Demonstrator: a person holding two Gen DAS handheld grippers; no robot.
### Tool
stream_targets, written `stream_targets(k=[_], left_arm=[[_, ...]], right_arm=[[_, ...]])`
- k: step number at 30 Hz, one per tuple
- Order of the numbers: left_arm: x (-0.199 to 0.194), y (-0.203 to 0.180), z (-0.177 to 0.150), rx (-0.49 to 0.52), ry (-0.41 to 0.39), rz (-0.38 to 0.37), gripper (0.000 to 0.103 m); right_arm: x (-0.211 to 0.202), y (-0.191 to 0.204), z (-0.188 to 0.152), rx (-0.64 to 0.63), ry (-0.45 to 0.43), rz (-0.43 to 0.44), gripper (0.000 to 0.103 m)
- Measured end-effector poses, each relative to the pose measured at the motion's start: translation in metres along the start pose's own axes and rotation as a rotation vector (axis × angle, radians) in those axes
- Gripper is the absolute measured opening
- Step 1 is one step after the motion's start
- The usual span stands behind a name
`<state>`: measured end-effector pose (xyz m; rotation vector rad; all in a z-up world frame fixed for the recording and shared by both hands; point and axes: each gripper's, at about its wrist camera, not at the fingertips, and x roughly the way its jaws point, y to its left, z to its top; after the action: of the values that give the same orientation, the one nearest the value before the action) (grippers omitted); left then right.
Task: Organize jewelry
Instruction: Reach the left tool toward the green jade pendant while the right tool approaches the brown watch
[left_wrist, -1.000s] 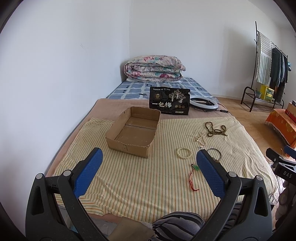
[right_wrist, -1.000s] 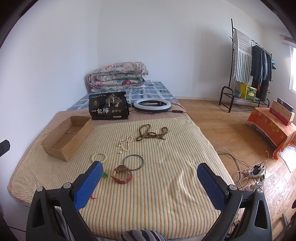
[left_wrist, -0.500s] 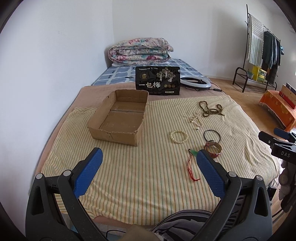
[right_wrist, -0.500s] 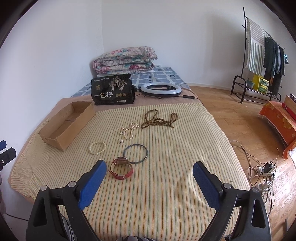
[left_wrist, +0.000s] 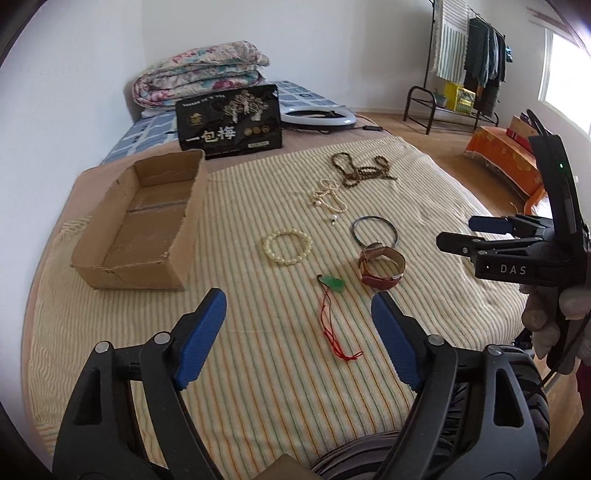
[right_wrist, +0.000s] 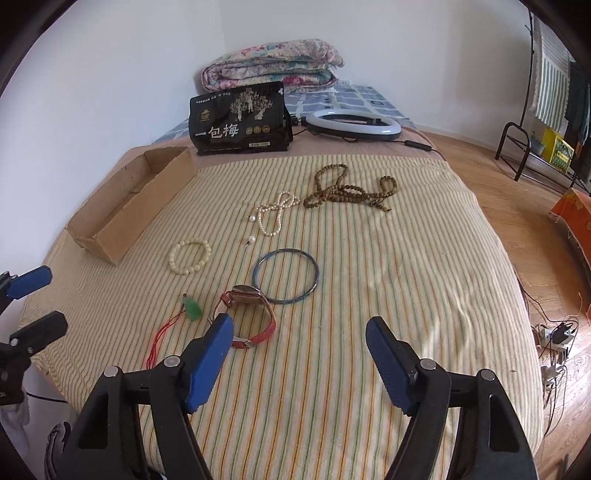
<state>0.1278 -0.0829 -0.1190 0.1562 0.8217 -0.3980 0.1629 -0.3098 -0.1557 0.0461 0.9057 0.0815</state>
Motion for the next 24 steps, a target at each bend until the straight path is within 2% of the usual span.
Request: stream_targets(k=[3,6,12,15,19,24], left_arm=[[0.025,-0.004,0.001,0.031,0.037,-0.049,0.077],[0.049,-0.007,0.002,0.067,0.065,-0.074,0.067],[0.088,-0.011,0.001,0.12,0.113,-0.127,0.058],[0.103,-0.014,0.001,0.152,0.123,-0.126,0.057],[0.118,-0.017,0.001,0.187,0.14,-0.127,0.049],[0.129,-0.021,0.001,0.223,0.147,-0.115,0.049]], right_arm=[[0.018,0.0,0.003,0.002,0.042,0.027,0.068],[0.033,-0.002,0.006,0.019,0.08,0.065,0.06],[0.062,0.001,0.01,0.033,0.157,0.109,0.049],[0.07,0.0,0.012,0.047,0.177,0.11,0.046],[0.08,-0.002,0.013,0.065,0.203,0.123,0.041],[0.085,-0.001,0.014,0.064,0.209,0.123,0.041]])
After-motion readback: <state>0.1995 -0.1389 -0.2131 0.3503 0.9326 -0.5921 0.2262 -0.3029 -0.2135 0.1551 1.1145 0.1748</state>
